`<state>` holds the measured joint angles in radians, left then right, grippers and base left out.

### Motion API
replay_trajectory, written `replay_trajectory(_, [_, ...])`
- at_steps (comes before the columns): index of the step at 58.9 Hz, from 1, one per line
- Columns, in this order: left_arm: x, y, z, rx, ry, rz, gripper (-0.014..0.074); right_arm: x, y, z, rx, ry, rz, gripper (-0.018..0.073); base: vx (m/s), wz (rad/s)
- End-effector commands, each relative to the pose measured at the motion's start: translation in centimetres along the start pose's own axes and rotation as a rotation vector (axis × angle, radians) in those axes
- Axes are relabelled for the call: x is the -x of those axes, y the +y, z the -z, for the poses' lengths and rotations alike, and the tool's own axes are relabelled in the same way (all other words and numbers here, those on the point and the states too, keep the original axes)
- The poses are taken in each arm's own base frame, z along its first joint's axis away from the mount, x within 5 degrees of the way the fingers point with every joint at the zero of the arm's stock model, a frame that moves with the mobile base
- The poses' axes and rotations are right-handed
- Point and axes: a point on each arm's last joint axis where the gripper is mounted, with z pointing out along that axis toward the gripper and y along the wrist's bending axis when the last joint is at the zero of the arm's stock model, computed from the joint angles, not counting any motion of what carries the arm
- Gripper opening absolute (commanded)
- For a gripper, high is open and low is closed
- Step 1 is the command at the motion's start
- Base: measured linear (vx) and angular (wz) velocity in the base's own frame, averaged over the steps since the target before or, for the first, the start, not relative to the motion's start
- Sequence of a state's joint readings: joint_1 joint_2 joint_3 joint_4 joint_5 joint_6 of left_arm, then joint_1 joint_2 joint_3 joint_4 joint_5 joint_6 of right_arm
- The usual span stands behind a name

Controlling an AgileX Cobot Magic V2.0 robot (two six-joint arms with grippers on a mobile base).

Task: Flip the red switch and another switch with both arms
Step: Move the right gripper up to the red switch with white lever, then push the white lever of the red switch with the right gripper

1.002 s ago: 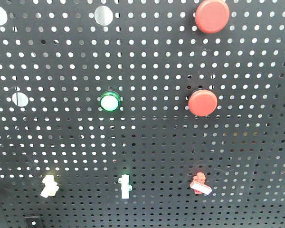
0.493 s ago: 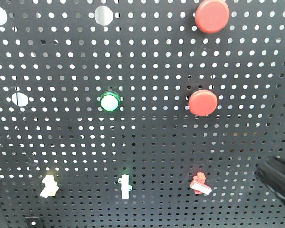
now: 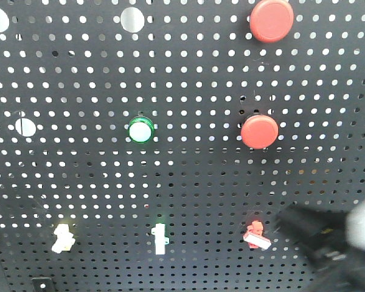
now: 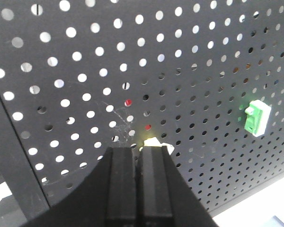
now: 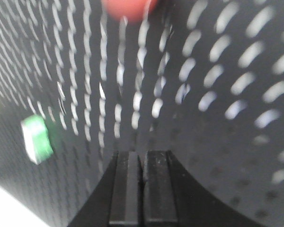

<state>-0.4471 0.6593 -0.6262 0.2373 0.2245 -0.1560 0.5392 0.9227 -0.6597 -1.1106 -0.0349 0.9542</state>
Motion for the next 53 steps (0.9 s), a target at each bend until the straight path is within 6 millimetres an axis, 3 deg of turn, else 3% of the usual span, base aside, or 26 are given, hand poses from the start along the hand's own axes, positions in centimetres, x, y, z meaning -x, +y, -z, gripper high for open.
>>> replay_trajectory(1, [1.8,-0.1,0.3,-0.018,-0.114,0.015,0.0003,1.8,0.7,-0.4,0.028,-0.035,0.012,-0.0006,0.0,0.0])
replay_trajectory(17, [1.8,-0.1,0.3,-0.018,-0.114,0.012,0.0003,1.7,1.1,-3.2,0.037,0.029,-0.039,-0.0006,0.0,0.0])
replay_trajectory(53, [1.8,-0.1,0.3,-0.018,-0.115,0.012,0.0003,0.9,0.3,-3.6,-0.048,0.1,-0.051,-0.0006,0.0,0.0])
